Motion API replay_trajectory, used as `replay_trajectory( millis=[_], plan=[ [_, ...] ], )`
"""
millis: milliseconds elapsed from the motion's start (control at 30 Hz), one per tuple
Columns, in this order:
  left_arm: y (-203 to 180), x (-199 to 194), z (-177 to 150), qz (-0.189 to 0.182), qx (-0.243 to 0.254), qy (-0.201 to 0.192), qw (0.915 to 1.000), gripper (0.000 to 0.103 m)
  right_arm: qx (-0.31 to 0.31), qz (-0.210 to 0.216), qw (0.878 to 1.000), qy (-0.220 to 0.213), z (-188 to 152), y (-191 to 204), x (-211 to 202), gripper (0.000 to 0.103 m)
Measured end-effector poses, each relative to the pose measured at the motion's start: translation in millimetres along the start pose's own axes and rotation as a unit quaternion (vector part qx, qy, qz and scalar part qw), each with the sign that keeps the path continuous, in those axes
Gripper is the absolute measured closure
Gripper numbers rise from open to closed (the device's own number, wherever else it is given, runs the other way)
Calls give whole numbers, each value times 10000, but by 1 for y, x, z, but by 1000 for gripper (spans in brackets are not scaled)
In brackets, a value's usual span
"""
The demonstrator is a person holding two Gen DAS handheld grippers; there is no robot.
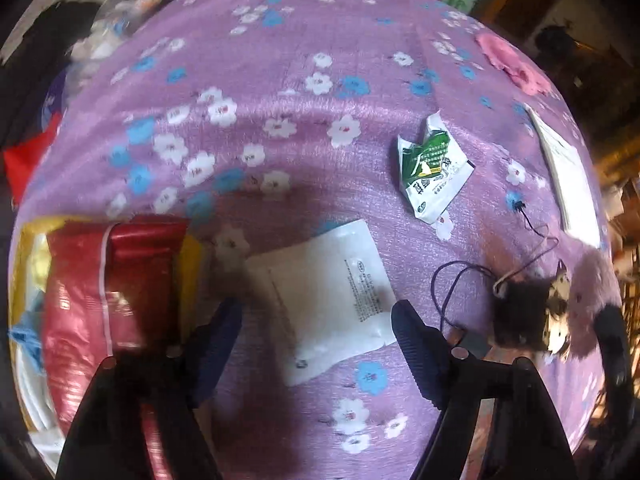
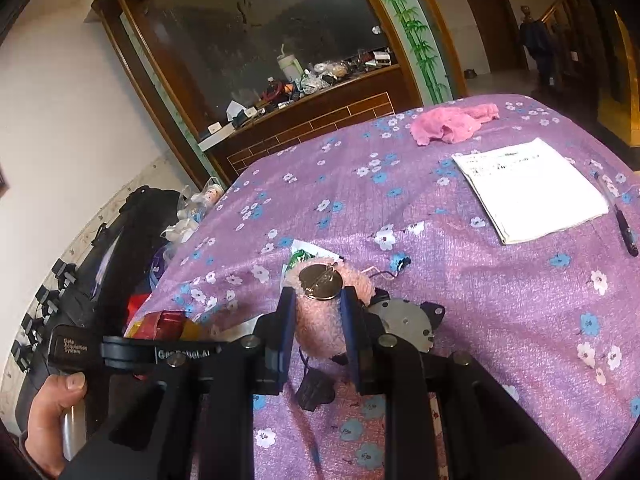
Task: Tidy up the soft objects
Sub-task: 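Grasp the pink fluffy pom-pom with the right tool while the left tool grasps another white sachet, then carry the pom-pom and white sachet into the foam box and open both tools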
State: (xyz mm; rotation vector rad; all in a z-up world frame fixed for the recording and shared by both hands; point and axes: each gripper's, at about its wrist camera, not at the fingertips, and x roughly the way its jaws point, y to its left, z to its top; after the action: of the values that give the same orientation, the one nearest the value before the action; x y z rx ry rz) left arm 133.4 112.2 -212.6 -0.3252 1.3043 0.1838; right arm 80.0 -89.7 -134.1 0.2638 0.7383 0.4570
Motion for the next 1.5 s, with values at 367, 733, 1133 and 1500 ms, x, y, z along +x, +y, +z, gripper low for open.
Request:
replay_trajectory(
  millis=[367,733,1133,1500],
  plan=[
    [-33,24,7,393,522,-132,9978,16,53,46,9999,77,0,-3,3,80],
    [-12,-7,-20,-273,597,-485,9967,49,7,-10,10000,80,-2,0,3,80],
    [40,-103,-127,-1980,-119,-1333,9710,50,-348,770,9964,-22,-9,20,-6,80],
    [175,-163,-204,-1258,-1066,-2405,9566,49,-1537,1629,9737,426,-47,97,-11,80]
  ],
)
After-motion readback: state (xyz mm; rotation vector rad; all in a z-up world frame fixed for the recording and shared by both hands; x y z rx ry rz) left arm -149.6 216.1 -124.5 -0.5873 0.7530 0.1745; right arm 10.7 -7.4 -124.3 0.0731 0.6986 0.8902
